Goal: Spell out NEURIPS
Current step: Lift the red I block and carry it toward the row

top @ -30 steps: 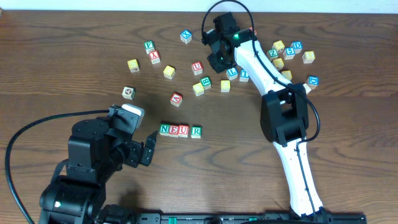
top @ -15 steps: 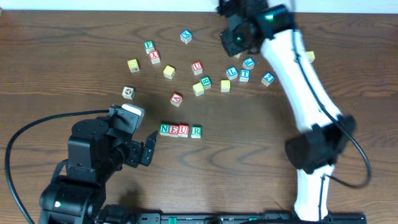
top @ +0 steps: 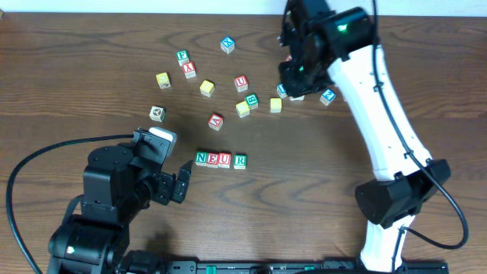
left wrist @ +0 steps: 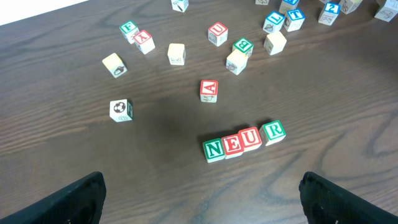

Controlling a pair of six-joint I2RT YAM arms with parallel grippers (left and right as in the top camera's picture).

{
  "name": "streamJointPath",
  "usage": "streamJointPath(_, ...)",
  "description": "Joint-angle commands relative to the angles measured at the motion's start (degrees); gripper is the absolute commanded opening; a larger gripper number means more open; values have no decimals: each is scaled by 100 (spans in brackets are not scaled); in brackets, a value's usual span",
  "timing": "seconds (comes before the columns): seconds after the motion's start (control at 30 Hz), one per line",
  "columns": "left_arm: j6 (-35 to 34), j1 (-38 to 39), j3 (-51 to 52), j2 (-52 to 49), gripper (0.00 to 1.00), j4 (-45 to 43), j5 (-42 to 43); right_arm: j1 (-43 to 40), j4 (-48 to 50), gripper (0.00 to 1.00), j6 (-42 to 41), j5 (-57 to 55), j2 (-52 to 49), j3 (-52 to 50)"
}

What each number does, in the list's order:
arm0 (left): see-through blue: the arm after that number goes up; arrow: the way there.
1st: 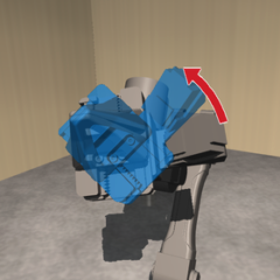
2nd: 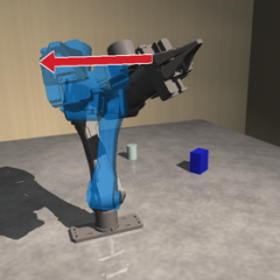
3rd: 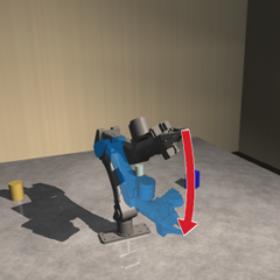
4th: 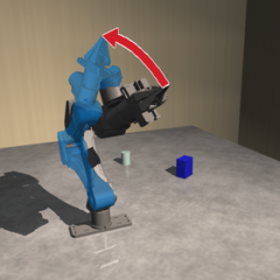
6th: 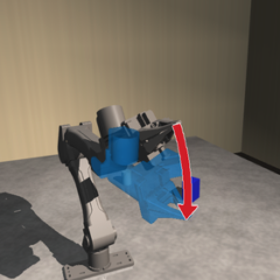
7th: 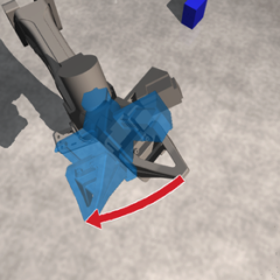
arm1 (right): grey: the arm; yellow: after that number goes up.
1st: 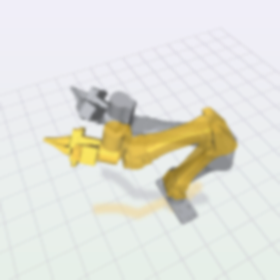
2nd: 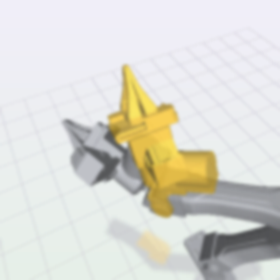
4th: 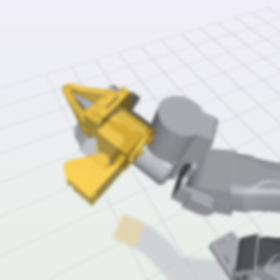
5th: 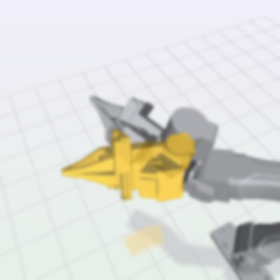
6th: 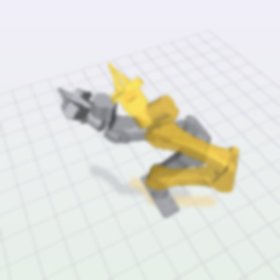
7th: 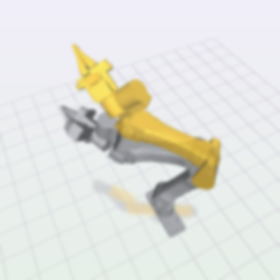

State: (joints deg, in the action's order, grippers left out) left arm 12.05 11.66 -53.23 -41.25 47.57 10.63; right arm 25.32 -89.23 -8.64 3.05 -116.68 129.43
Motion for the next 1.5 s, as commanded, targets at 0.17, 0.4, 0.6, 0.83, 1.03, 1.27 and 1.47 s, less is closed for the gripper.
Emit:
streamJointPath(0.17, 37, -28, -90, 15, 98, -2, 31, 1091, 472, 1, -859, -741, 22, -1163)
streamJointPath(0.4, 35, -28, -90, 15, 98, -2, 31, 1633, 1329, 1, -1320, -785, 61, -2363)
streamJointPath(0.6, 35, -28, -90, 15, 98, -2, 31, 1711, 1910, 1, -1641, -785, 376, -3272)
streamJointPath(0.83, 35, -28, -90, 15, 98, -2, 31, 1709, 2710, 1, -1867, -789, 1379, -4706)
streamJointPath(1.03, 35, -28, -90, 15, 98, -4, 31, 1722, 3453, 1, -2288, -785, 2444, -5925)
streamJointPath(1.27, 35, -28, -90, 15, 98, -2, 31, 1755, 4708, 1, -2830, -713, 2957, -7169)
streamJointPath(1.47, 35, -28, -90, 15, 97, -4, 31, 1766, 5696, 1, -2863, -525, 2929, -7794)
